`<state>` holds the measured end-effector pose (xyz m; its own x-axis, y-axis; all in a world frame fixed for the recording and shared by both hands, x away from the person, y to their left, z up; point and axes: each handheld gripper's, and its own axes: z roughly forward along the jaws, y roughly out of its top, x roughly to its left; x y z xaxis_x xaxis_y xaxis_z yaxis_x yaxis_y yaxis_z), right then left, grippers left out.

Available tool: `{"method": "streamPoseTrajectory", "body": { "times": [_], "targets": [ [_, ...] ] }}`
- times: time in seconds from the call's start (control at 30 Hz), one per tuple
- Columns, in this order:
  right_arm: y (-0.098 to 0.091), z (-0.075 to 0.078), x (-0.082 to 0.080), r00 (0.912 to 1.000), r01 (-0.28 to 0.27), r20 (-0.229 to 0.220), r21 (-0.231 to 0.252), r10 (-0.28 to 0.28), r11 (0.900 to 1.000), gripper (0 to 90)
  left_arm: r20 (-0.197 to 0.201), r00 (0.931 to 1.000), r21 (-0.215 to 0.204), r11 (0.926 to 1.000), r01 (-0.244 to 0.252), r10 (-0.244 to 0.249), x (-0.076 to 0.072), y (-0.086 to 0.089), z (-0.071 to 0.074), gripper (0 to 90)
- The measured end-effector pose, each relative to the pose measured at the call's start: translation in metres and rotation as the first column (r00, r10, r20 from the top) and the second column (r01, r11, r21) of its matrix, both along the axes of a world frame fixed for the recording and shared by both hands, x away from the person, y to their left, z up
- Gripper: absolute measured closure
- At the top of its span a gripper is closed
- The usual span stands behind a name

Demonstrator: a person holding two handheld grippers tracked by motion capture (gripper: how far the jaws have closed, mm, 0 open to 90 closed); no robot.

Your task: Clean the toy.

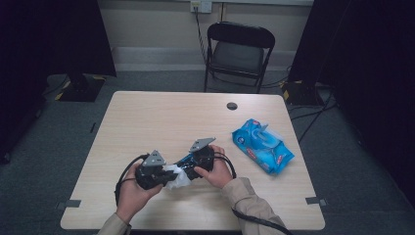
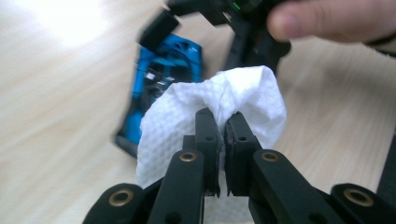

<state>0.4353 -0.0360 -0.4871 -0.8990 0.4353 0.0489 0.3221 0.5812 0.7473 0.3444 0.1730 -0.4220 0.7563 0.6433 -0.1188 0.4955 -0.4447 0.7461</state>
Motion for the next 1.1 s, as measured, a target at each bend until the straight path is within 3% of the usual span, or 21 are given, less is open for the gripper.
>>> {"method": "streamPoseTrajectory", "body": {
  "times": [0.07,0.23,0.43,0.53,0.63,0.7,0.87,1.0,1.1],
  "targets": [
    [0.000,0.000,0.000,1.0000,0.000,0.001,0.002,0.000,1.0000,8.0,0.006,0.9993,-0.015,0.9992,-0.036,0.036,0.010,0.011,0.007,85.9],
    [0.000,0.000,0.000,1.0000,0.000,0.002,0.004,0.000,1.0000,8.0,0.010,0.9964,-0.005,0.9964,-0.085,0.085,0.025,0.022,0.008,85.9],
    [0.000,0.000,0.000,1.0000,0.000,0.000,-0.001,0.000,1.0000,8.0,-0.021,0.9903,0.012,0.9905,-0.137,0.137,0.049,0.029,-0.005,85.8],
    [0.000,0.000,0.000,1.0000,0.000,0.000,0.004,0.000,1.0000,8.0,-0.060,0.9851,0.025,0.9868,-0.160,0.161,0.067,0.032,-0.018,85.8],
    [0.000,0.000,-0.001,1.0000,0.000,0.001,0.004,0.000,1.0000,8.0,-0.075,0.9832,0.037,0.9858,-0.164,0.166,0.075,0.031,-0.025,85.8],
    [0.000,0.000,0.000,1.0000,0.000,0.000,0.001,0.000,1.0000,8.0,-0.109,0.9803,0.058,0.9856,-0.159,0.165,0.085,0.028,-0.035,85.7],
    [0.000,0.000,-0.001,1.0000,0.000,-0.001,-0.001,0.000,1.0000,8.0,-0.130,0.9768,0.067,0.9844,-0.163,0.170,0.096,0.023,-0.046,85.4],
    [0.000,0.000,-0.001,1.0000,0.001,0.001,0.002,-0.001,1.0000,8.0,-0.125,0.9804,0.086,0.9861,-0.142,0.153,0.099,0.017,-0.051,83.9],
    [0.000,0.000,-0.001,1.0000,0.001,0.003,0.004,-0.001,1.0000,8.0,-0.116,0.9807,0.076,0.9858,-0.150,0.158,0.098,0.015,-0.050,80.9]
  ]
}}
